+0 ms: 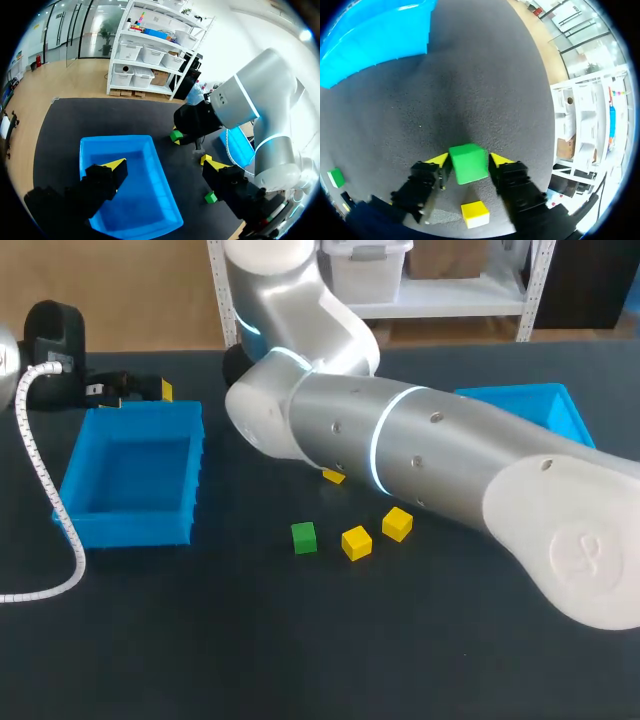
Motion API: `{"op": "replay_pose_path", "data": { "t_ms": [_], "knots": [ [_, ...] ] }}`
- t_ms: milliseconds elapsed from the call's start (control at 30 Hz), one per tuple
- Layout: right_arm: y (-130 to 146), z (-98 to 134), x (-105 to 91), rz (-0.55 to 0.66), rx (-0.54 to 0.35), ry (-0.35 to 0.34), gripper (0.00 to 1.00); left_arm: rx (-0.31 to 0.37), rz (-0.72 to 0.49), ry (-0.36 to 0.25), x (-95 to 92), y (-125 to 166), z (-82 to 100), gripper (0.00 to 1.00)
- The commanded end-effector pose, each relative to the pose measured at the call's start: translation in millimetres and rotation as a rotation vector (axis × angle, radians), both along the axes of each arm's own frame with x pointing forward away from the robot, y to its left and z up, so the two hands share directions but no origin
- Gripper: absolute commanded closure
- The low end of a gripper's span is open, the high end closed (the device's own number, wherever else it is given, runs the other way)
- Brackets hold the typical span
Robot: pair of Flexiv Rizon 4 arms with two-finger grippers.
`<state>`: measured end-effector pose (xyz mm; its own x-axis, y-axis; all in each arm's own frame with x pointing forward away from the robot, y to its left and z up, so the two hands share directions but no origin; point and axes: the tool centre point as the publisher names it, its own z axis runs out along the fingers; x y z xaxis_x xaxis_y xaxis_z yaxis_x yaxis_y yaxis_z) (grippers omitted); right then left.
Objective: Put the green cubes in the right bin and the yellow cubes in the left bin.
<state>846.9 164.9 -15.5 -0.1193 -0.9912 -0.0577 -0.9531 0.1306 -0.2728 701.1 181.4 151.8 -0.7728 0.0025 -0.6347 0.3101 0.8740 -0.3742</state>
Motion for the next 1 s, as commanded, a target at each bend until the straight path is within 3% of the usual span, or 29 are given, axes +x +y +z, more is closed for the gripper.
{"op": "replay_pose_path", "data": {
  "t_ms": [33,267,600,767,1000],
  "knots": [
    [4.3,-0.3,8.9,0.010,0.017,0.448,1.00,-0.007,-0.004,-0.005,-0.1,1.6,-1.3,0.00],
    [-6.1,17.5,9.2,-0.026,0.033,0.419,1.00,-0.007,-0.004,-0.005,-0.1,1.6,-1.3,0.00],
    [-44.3,76.6,0.1,-0.100,0.110,0.338,1.00,-0.007,-0.004,-0.005,-0.1,1.6,-1.3,0.00],
    [-80.4,107.3,-6.9,-0.172,0.171,0.288,1.00,-0.007,-0.004,-0.005,-0.1,1.6,-1.3,0.00],
    [-151.5,131.4,-19.6,-0.359,0.232,0.215,1.00,-0.007,-0.004,-0.005,-0.1,1.6,-1.3,0.00]
  ]
}}
